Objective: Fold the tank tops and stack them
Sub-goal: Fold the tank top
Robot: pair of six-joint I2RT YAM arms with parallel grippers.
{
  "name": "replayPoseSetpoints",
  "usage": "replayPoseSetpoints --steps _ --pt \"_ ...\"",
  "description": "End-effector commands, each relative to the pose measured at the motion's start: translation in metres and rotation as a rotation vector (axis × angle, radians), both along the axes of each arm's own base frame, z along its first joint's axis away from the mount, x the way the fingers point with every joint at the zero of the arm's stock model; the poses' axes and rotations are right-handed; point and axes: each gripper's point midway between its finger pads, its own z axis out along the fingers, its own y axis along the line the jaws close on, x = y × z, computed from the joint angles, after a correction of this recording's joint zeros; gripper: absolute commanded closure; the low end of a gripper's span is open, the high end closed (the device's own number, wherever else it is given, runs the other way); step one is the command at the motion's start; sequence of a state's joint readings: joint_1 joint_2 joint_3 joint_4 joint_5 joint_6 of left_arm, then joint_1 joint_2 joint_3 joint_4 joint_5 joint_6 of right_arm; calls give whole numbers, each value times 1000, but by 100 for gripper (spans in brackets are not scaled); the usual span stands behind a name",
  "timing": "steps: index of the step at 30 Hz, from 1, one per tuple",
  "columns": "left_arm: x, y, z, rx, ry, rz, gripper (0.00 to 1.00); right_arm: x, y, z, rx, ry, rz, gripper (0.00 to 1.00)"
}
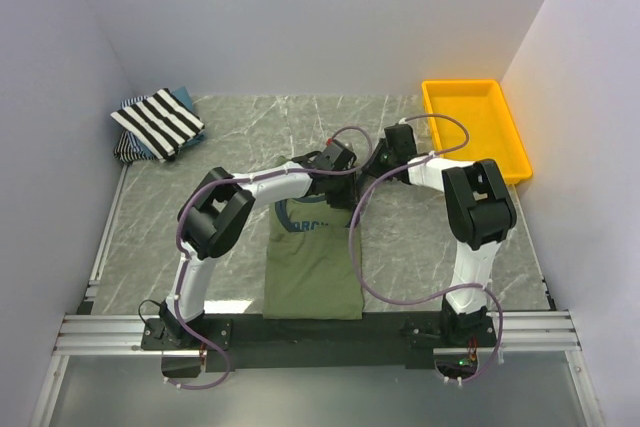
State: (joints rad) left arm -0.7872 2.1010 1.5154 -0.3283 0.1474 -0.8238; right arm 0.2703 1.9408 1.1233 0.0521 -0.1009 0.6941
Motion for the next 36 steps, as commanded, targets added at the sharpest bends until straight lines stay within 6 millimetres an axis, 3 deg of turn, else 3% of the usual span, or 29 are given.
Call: replayPoseSetpoints --steps 1,2,6,12,13,20,21,24,29,30,32,33,35,36 --pt "7 -3 6 4 -38 -6 64 17 0 9 1 -31 -22 74" --pt "6 -2 3 9 -32 -5 65 20 0 14 -4 -42 -27 84" --pt "5 1 -1 20 -30 -1 67 23 -6 25 -49 -57 -48 99" --pt "2 3 -4 21 -26 0 71 24 -6 38 -161 -51 -56 100" --pt "0 5 -6 26 -22 2 71 26 3 45 -174 -67 -42 100" --pt "14 25 22 -13 -84 109 71 29 7 49 -352 -57 -76 100" --pt "21 29 35 -40 -106 132 71 27 6 45 -382 -45 -81 100" --pt "36 44 48 -63 -123 188 72 31 14 49 -384 -62 -70 90" --pt "68 49 69 -116 -143 230 73 30 23 49 -348 -70 -51 80" --pt "75 51 61 -102 -133 241 73 31 26 51 -335 -78 -45 78" --pt "90 49 66 -99 -145 255 73 28 30 48 -312 -75 -31 73" --pt "98 50 52 -90 -124 258 73 30 33 53 -292 -95 -25 71" --pt "109 41 55 -131 -125 250 76 27 40 51 -265 -94 -2 70" --pt "114 41 46 -129 -115 252 76 29 42 52 -250 -101 2 70"
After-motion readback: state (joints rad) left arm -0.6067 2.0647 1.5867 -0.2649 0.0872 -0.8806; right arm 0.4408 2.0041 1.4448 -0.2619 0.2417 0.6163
